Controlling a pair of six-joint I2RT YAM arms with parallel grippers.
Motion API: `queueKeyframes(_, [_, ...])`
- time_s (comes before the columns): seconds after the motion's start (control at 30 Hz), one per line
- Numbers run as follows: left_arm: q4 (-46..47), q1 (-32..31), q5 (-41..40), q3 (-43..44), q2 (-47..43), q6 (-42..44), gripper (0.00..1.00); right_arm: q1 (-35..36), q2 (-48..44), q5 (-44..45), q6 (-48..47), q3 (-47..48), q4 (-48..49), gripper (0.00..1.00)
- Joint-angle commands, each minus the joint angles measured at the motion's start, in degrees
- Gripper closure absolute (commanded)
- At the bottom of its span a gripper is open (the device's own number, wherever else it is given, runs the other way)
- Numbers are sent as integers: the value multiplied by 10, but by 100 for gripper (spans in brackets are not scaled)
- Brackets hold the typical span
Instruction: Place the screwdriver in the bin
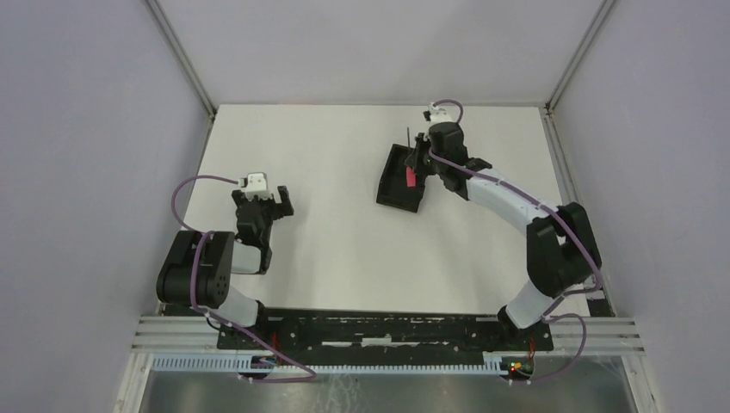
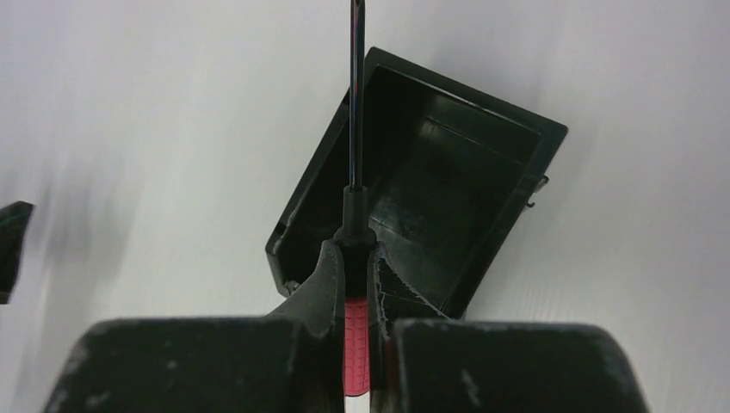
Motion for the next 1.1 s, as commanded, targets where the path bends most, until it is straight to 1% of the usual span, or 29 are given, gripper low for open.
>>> queueKeyframes(0.0, [31,-2,-1,1,4,10,0,22,72,32,-59,62,-2,100])
queueKeyframes(0.07, [31,-2,-1,1,4,10,0,28,100,46,-86,91,-23,100])
queueKeyframes(0.23, [31,-2,-1,1,4,10,0,36,135,84,-116,104,-37,100])
queueKeyframes(0.3, [31,-2,-1,1,4,10,0,38,141,94,-116,96,-39,91])
queueKeyframes(0.37, [31,-2,-2,1,4,10,0,38,142,89,-113,87,-32,77])
queueKeyframes(0.43, [31,-2,-1,1,4,10,0,39,141,88,-111,84,-27,67])
queueKeyframes(0.47, [31,-2,-1,1,4,10,0,40,141,89,-110,88,-28,59])
queueKeyframes(0.5, [31,-2,-1,1,4,10,0,40,141,93,-111,93,-30,53])
queueKeyframes(0.67, [31,-2,-1,1,4,10,0,42,123,106,-111,126,-39,52])
queueKeyframes(0.8, [31,-2,0,1,4,10,0,44,78,106,-115,136,-36,52])
queueKeyframes(0.87, [31,-2,-1,1,4,10,0,44,49,105,-122,129,-27,49])
queueKeyframes(0.9, [31,-2,-2,1,4,10,0,44,31,102,-129,122,-20,45])
queueKeyframes(0.93, [31,-2,-1,1,4,10,0,43,13,100,-139,113,-12,31])
queueKeyframes(0.97, [31,-2,-1,1,4,10,0,44,-4,101,-149,105,-6,14])
queueKeyframes(1.0, [31,-2,-1,1,4,10,0,43,-26,102,-167,89,5,2])
queueKeyframes(1.07, [31,-2,-1,1,4,10,0,43,-69,118,-200,54,31,2])
